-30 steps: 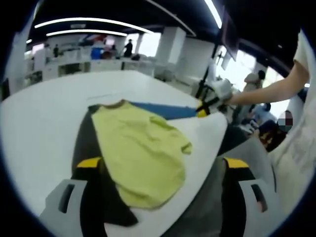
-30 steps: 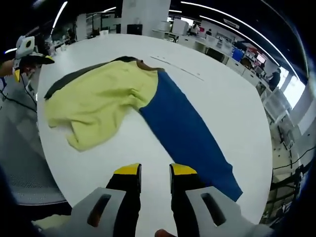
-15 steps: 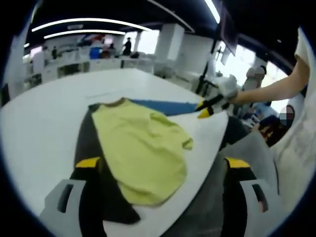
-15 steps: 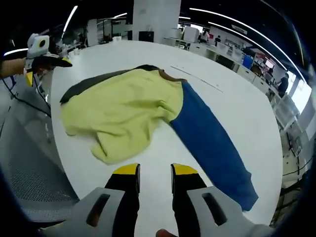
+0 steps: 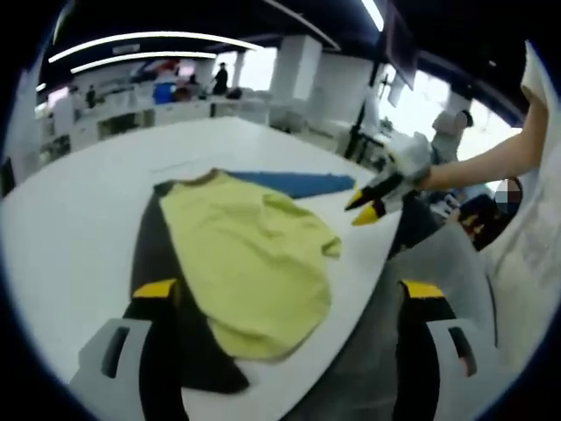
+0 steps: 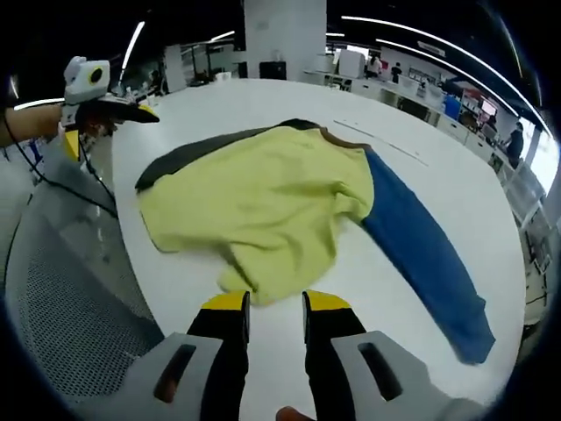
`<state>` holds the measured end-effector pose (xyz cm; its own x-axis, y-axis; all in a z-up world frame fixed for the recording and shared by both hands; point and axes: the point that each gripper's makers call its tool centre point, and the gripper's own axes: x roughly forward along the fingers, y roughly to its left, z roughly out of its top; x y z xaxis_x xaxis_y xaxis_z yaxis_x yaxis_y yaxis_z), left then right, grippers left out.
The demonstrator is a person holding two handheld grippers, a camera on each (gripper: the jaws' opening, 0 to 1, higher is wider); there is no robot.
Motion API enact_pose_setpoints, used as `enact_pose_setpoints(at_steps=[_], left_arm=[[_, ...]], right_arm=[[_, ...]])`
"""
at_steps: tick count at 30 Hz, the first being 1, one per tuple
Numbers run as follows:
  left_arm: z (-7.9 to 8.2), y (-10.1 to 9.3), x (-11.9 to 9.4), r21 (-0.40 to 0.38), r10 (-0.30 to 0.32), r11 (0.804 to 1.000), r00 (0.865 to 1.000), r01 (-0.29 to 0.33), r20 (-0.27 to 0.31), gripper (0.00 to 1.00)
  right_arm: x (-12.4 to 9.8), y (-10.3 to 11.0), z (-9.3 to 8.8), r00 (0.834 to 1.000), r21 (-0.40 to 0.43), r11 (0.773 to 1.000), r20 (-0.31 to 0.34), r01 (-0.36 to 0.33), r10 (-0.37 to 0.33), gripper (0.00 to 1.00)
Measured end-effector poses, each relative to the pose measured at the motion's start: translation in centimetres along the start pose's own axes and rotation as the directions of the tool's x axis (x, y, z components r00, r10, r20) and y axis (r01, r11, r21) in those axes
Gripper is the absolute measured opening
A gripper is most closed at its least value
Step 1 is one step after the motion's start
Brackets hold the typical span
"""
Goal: Fold the garment on the visible template until the final outline fits inside the template.
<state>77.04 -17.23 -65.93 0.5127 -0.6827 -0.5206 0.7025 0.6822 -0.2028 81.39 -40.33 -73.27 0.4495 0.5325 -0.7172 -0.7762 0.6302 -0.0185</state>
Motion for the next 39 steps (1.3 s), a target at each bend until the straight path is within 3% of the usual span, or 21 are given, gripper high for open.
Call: enact_pose_setpoints(at_steps=[18, 24, 30, 39], left_arm=[[-0.4, 0.1, -0.2, -0.032, 0.005, 0.999, 1.0, -0.005, 0.0, 0.99], [-0.5, 0.7, -0.7, -0.034, 0.021, 0.999, 1.0, -0.021, 0.0, 0.99], [-0.7, 1.5, -1.6, -0.032, 0.039, 0.999, 0.999, -0.039, -0.008, 0.99], [-0.8, 1.4, -1.5, -0.045, 0.04, 0.998, 0.999, -0.04, -0.001, 0.99]], right_arm=[[2.5, 4.7, -0.1, 0.997, -0.008, 0.997, -0.012, -0.079, 0.078, 0.22], [4.9, 5.9, -1.3, 0.99, -0.019, 0.992, -0.072, -0.123, 0.122, 0.23], [5.6, 5.7, -0.9, 0.992, -0.019, 0.994, -0.067, -0.111, 0.109, 0.22], [5.9, 4.4, -1.0, 0.995, -0.132, 0.989, -0.076, -0.072, 0.062, 0.12]])
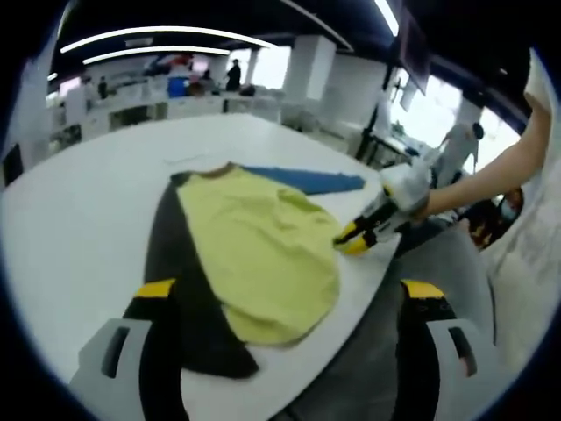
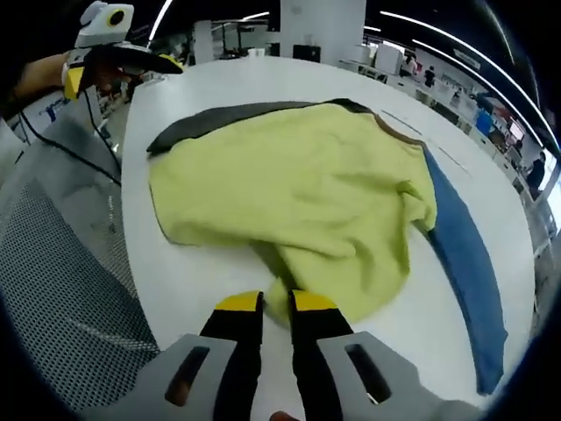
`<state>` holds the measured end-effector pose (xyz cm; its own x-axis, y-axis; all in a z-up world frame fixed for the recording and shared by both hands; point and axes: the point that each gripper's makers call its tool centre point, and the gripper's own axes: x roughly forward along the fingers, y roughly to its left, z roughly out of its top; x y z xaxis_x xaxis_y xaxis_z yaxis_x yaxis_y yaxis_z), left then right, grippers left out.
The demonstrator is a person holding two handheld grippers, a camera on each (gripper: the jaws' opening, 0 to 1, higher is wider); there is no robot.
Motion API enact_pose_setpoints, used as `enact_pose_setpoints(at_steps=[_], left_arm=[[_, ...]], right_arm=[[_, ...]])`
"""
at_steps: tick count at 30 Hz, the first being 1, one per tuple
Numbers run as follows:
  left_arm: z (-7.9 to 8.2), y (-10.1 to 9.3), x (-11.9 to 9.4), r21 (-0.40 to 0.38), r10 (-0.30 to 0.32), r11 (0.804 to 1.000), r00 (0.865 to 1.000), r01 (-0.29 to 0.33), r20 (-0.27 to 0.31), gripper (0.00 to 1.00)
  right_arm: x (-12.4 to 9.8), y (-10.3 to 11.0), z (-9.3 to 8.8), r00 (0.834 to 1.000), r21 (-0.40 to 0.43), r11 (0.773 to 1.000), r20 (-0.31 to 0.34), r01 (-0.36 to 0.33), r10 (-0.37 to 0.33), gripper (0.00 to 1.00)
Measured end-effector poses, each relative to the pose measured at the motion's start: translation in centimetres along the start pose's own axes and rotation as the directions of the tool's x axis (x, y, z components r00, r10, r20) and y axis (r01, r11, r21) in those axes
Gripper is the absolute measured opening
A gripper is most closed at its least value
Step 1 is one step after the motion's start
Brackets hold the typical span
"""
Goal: Fold the garment on the visible template until the final outline fits inside the template.
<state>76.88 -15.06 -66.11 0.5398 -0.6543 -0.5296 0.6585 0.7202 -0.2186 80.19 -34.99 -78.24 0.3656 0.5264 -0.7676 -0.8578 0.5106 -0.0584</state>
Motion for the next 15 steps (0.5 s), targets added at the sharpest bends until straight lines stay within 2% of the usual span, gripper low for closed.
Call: enact_pose_setpoints(at_steps=[3, 5, 6, 8, 12, 15], left_arm=[[0.1, -0.5, 0.3, 0.006, -0.01, 1.0, 1.0, 0.01, 0.0, 0.99], [0.1, -0.7, 0.4, 0.009, -0.016, 1.0, 1.0, 0.016, -0.001, 0.99], [0.1, -0.7, 0.4, 0.009, -0.017, 1.0, 1.0, 0.017, -0.002, 0.99], [0.1, -0.8, 0.5, 0.007, -0.017, 1.0, 1.0, 0.017, -0.002, 0.99], [0.3, -0.7, 0.3, 0.008, -0.015, 1.0, 1.0, 0.015, 0.004, 0.99], [0.2, -0.5, 0.1, 0.005, -0.007, 1.0, 1.0, 0.007, 0.005, 0.99]], right_arm=[[0.0, -0.1, 0.1, 1.0, -0.029, 1.0, 0.014, 0.003, -0.003, 0.1], [0.0, -0.7, -0.1, 1.0, -0.043, 0.999, 0.007, 0.027, -0.027, 0.03], [0.0, -0.8, 0.0, 1.0, -0.051, 0.998, 0.012, 0.023, -0.023, 0.03], [0.0, -1.0, 0.0, 1.0, 0.011, 1.0, 0.011, 0.024, -0.024, 0.03], [-0.2, -0.9, -0.1, 1.0, 0.005, 1.0, -0.005, 0.022, -0.022, 0.03], [-1.1, -0.7, 0.3, 1.0, 0.04, 0.999, 0.025, -0.001, 0.0, 0.02]])
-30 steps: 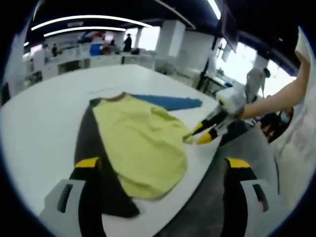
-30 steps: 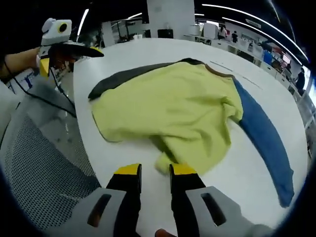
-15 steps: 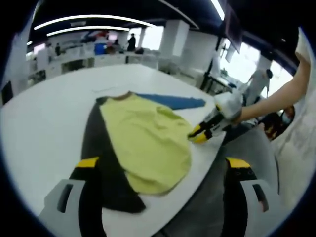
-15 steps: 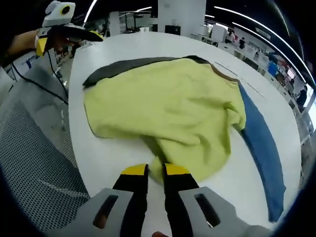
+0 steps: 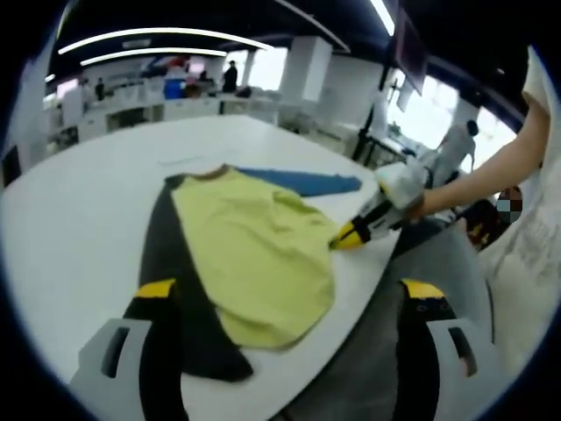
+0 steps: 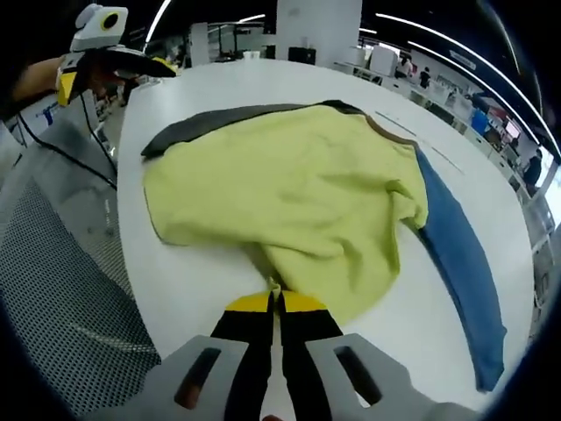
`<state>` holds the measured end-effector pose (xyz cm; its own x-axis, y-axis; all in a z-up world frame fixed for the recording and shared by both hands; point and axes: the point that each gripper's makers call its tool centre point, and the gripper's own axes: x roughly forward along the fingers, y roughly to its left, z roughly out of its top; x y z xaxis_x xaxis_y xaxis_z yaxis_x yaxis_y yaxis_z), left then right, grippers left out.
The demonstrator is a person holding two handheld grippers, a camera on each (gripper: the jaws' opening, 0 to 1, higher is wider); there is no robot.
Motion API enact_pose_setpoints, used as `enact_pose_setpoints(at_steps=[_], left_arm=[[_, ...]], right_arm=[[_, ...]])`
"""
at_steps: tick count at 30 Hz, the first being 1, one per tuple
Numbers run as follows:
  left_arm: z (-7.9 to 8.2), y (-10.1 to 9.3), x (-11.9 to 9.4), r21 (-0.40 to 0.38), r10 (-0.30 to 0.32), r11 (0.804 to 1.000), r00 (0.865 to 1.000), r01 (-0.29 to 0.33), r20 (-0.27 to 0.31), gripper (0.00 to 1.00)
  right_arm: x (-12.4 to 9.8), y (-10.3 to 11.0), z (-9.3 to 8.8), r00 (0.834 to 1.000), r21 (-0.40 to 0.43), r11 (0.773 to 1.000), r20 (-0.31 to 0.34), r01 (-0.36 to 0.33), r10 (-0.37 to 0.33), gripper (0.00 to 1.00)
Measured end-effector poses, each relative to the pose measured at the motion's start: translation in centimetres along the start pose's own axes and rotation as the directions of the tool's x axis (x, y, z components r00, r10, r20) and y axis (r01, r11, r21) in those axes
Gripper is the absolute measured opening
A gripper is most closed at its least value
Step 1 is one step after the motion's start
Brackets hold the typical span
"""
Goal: Fold the garment on the visible template until the final outline fits inside the template.
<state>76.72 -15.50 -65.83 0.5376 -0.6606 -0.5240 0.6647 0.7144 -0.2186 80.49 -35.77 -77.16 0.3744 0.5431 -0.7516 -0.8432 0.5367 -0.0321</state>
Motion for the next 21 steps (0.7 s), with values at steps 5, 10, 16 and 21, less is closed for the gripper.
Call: enact_pose_setpoints(at_steps=[5, 10, 16, 21], left_arm=[[-0.2, 0.1, 0.0, -0.019, 0.0, 1.0, 1.0, 0.0, 0.007, 0.99], [-0.4, -0.2, 0.2, -0.017, -0.005, 1.0, 1.0, 0.005, 0.003, 0.99], [-0.4, -0.7, 0.3, -0.016, -0.012, 1.0, 1.0, 0.013, 0.004, 0.99], [-0.5, -0.6, 0.2, -0.014, -0.009, 1.0, 1.0, 0.009, 0.0, 0.99]], right_arm=[[-2.1, 0.1, 0.9, 0.997, 0.024, 0.998, 0.06, -0.052, 0.051, 0.02], [-4.6, 0.9, 1.5, 0.98, 0.01, 0.986, 0.113, -0.164, 0.162, 0.02], [-6.7, 1.4, 1.1, 0.968, 0.065, 0.973, 0.134, -0.223, 0.213, 0.02], [-7.9, 3.5, 1.0, 0.948, 0.037, 0.957, 0.151, -0.288, 0.28, 0.02]])
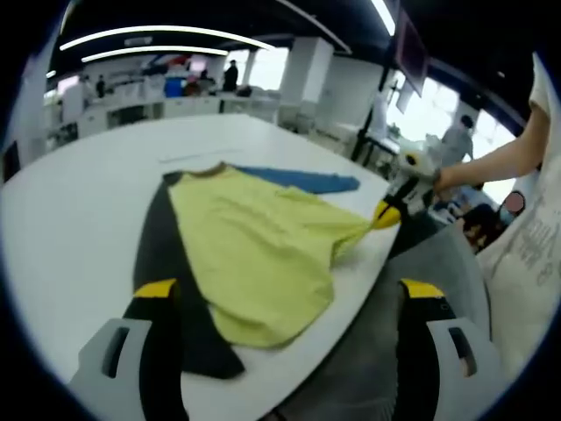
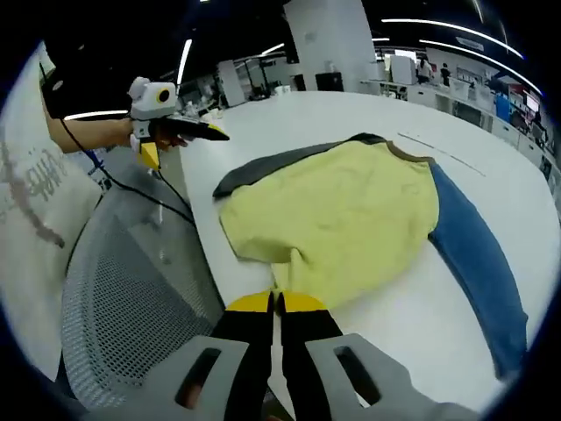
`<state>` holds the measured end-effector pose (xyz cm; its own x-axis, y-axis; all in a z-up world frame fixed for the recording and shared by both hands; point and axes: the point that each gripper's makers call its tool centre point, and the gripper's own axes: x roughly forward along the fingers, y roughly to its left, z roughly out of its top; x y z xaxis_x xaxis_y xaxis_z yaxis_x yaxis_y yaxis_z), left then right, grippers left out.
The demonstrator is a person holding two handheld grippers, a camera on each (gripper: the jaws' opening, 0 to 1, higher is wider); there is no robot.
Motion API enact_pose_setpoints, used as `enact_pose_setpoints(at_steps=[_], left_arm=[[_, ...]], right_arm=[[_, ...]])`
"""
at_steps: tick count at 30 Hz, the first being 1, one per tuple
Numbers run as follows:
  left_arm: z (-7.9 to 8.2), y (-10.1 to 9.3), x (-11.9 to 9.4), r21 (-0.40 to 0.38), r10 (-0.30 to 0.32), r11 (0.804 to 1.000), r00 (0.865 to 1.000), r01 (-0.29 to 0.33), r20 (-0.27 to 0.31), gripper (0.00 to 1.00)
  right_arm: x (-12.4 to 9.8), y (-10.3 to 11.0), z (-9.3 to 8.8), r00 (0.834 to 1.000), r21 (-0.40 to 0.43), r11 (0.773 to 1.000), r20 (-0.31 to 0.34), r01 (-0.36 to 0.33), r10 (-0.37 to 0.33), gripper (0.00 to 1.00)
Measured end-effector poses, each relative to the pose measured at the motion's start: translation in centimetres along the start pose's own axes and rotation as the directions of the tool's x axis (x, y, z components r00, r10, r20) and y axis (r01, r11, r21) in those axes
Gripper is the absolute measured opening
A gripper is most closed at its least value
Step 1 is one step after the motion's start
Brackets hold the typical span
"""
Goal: Fold the garment on the visible template until the final outline fits inside the template.
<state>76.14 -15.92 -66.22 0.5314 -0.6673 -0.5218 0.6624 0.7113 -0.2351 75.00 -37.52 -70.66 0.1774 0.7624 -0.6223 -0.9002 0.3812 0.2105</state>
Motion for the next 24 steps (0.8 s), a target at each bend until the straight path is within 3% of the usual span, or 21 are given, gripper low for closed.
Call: enact_pose_setpoints(at_steps=[3, 11, 17, 24], left_arm=[[-0.1, 0.0, -0.1, -0.001, 0.001, 1.0, 1.0, -0.001, -0.001, 0.99], [-0.2, -0.5, 0.2, 0.002, -0.011, 1.0, 1.0, 0.011, -0.007, 0.99], [0.0, -0.6, 0.4, 0.007, -0.016, 1.0, 1.0, 0.016, -0.008, 0.99], [0.1, -0.8, 0.4, 0.013, -0.022, 1.0, 1.0, 0.022, -0.013, 0.99]], right_arm=[[-0.4, 0.5, -0.6, 1.0, -0.002, 1.0, -0.005, -0.024, 0.024, 0.02], [-0.8, -0.1, -3.0, 0.998, -0.006, 1.0, -0.057, -0.008, 0.007, 0.02], [-0.3, 0.0, -5.0, 0.994, -0.023, 1.0, -0.105, -0.01, 0.008, 0.03], [0.6, 0.3, -6.1, 0.993, 0.002, 1.0, -0.115, -0.012, 0.012, 0.03]])
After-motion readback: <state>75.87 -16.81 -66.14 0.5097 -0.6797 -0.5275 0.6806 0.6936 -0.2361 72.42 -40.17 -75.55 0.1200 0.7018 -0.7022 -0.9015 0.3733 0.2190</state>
